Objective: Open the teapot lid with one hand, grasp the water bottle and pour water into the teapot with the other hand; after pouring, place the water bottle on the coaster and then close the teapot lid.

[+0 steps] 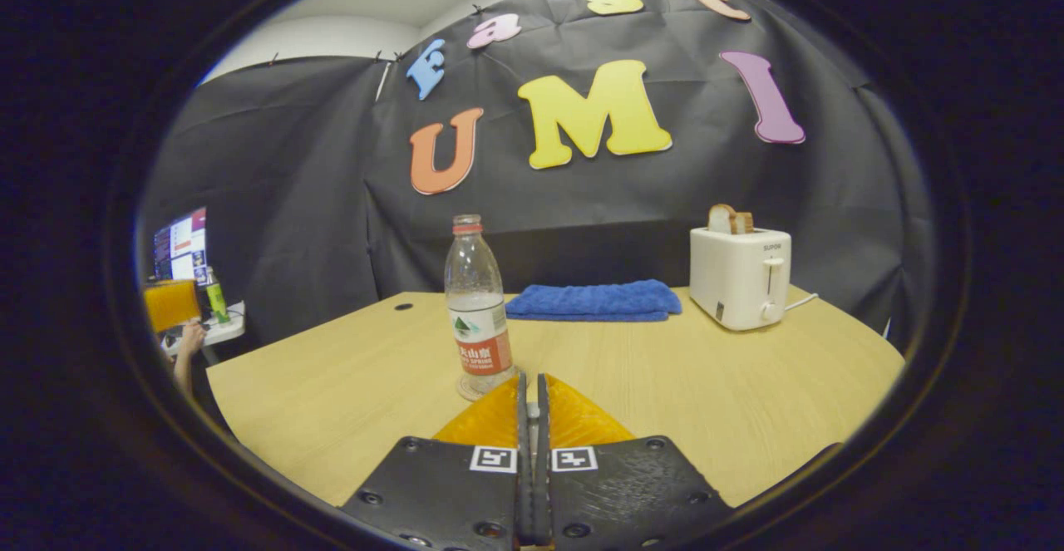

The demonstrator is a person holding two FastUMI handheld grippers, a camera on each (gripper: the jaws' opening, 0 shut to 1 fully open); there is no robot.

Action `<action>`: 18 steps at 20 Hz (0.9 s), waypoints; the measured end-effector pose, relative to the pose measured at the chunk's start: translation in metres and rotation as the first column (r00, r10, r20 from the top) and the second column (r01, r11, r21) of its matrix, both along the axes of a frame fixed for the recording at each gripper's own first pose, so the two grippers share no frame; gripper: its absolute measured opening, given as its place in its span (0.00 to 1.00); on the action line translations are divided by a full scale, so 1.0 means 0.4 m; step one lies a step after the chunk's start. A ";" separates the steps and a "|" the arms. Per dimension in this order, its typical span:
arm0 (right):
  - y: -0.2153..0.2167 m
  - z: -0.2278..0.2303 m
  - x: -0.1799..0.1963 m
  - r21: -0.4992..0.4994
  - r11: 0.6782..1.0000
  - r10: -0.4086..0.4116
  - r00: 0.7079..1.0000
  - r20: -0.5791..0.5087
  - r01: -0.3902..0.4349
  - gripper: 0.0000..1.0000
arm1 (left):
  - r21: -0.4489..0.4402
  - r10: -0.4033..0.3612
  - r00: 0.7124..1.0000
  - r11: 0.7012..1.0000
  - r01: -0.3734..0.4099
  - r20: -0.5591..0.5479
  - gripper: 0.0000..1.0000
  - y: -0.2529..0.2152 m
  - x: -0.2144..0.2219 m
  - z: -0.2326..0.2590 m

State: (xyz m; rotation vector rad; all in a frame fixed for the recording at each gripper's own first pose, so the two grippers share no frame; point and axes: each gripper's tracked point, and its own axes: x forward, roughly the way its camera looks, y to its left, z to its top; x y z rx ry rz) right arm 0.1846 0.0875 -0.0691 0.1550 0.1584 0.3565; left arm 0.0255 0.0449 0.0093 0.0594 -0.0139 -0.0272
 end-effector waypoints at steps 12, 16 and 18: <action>0.025 -0.019 -0.008 0.015 1.000 -0.026 1.000 -0.016 0.026 0.01 | -0.093 -0.024 0.999 0.996 0.019 -0.048 0.93 0.020 -0.005 -0.016; 0.034 -0.037 -0.009 0.020 1.000 -0.007 0.999 -0.035 0.008 0.00 | -0.097 -0.065 0.995 0.994 0.058 -0.079 0.93 -0.002 -0.003 -0.036; 0.013 -0.033 -0.007 0.005 1.000 -0.031 0.999 -0.031 0.031 0.19 | -0.088 -0.049 0.996 0.995 0.043 -0.075 0.94 0.004 -0.003 -0.030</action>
